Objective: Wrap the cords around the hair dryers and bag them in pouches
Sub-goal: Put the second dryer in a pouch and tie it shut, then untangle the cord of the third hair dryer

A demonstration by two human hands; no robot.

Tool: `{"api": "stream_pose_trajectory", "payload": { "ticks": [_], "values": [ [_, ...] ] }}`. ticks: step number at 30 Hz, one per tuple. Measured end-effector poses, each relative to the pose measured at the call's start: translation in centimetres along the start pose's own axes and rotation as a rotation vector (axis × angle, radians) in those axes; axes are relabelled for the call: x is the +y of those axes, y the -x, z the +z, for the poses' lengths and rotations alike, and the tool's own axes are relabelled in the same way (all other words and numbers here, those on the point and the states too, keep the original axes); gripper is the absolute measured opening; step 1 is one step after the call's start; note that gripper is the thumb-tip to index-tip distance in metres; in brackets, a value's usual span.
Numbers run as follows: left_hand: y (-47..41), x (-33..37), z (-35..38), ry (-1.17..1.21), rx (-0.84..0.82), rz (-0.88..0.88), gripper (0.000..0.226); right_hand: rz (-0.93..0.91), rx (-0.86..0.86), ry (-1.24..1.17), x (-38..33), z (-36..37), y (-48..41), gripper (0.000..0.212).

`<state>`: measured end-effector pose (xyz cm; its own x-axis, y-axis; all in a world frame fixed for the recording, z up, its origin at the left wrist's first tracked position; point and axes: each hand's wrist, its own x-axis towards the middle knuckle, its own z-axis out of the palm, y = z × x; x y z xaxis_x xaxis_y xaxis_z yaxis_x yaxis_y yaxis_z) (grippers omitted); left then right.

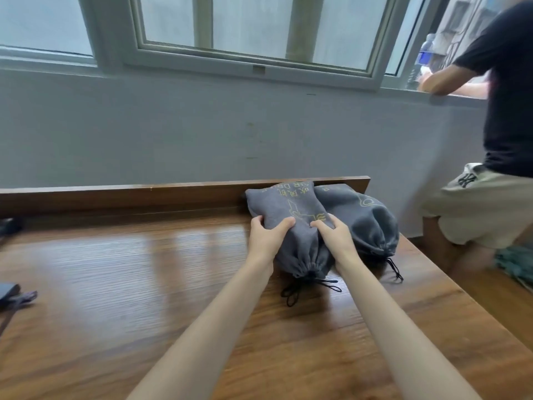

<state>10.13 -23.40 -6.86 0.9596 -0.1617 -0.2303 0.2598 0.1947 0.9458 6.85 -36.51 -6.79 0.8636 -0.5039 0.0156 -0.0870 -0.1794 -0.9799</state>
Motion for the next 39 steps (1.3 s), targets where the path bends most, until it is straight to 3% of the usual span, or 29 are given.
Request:
{"api": "stream_pose_trajectory", "payload": {
  "ticks": [4, 12, 14, 18, 21, 24, 26, 31, 35, 39],
  "values": [
    [-1.2, -2.1, 1.6, -0.036, -0.041, -0.058, 0.081, 0.006, 0.025, 0.052, 0.7, -1.6, -0.8, 0.014],
    [-1.9, -3.0, 0.9, -0.164, -0.120, 0.019, 0.073, -0.039, 0.038, 0.183, 2.6, -1.5, -1.3, 0.015],
    [-1.5, -2.7, 0.4, -0.284, -0.106, 0.058, 0.062, -0.043, 0.038, 0.222, 2.1, -1.8, -0.8, 0.018],
    [0.5, -1.0, -2.0, -0.477, -0.049, 0.157, 0.011, -0.126, 0.101, 0.241, 0.3, -2.4, 1.4, 0.030],
    [3.7, 1.1, -5.8, -0.592, -0.106, 0.285, 0.016, -0.254, 0.143, 0.158, -1.4, -1.4, 5.0, 0.029],
    [8.8, 2.5, -11.6, -0.741, -0.142, 0.404, 0.017, -0.328, 0.022, 0.013, -2.8, 2.2, 10.6, 0.030],
    [12.1, 2.4, -15.8, -0.730, -0.070, 0.423, 0.015, -0.356, -0.128, -0.065, -3.1, 5.9, 14.6, 0.031],
    [18.7, 1.2, -25.9, -0.683, 0.303, 0.428, 0.019, -0.434, -0.470, -0.115, -2.6, 16.1, 21.3, 0.036],
    [21.6, 0.7, -32.9, -0.900, 0.579, 0.474, 0.025, -0.497, -0.688, -0.060, -3.4, 23.3, 24.3, 0.036],
    [22.4, 0.2, -36.3, -1.102, 0.697, 0.417, 0.033, -0.573, -0.776, -0.011, -3.8, 28.4, 25.7, 0.034]
  ]
}}
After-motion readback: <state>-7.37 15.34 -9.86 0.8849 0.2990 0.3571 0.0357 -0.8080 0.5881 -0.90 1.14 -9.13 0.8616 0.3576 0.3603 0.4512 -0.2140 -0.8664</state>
